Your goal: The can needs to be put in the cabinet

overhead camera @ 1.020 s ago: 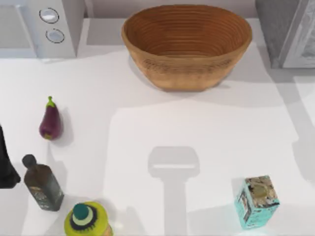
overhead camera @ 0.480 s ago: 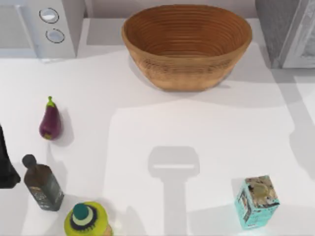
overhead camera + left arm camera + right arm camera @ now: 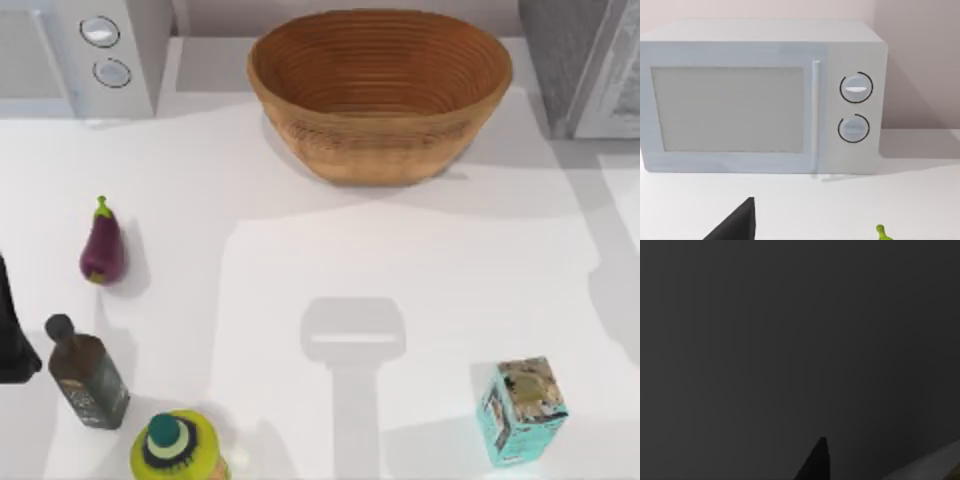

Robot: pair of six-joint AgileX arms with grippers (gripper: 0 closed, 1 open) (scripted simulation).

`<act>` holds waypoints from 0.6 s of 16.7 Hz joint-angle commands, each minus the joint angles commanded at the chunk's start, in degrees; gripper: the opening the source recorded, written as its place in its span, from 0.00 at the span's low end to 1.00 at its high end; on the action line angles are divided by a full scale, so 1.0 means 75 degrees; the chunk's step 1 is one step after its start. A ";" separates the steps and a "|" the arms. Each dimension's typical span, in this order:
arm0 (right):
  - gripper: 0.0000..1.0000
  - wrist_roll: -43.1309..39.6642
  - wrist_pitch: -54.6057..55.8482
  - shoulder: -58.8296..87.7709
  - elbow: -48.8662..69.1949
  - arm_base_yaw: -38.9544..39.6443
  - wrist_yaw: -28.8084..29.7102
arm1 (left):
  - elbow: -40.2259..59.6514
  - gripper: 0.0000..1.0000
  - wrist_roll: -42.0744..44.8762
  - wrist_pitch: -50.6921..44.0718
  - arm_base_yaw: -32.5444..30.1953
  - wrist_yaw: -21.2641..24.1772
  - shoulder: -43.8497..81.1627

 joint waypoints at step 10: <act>1.00 0.0000 0.0000 0.0000 0.0000 0.0000 0.0000 | 0.0000 1.00 0.0000 0.0000 0.0000 0.0000 0.0000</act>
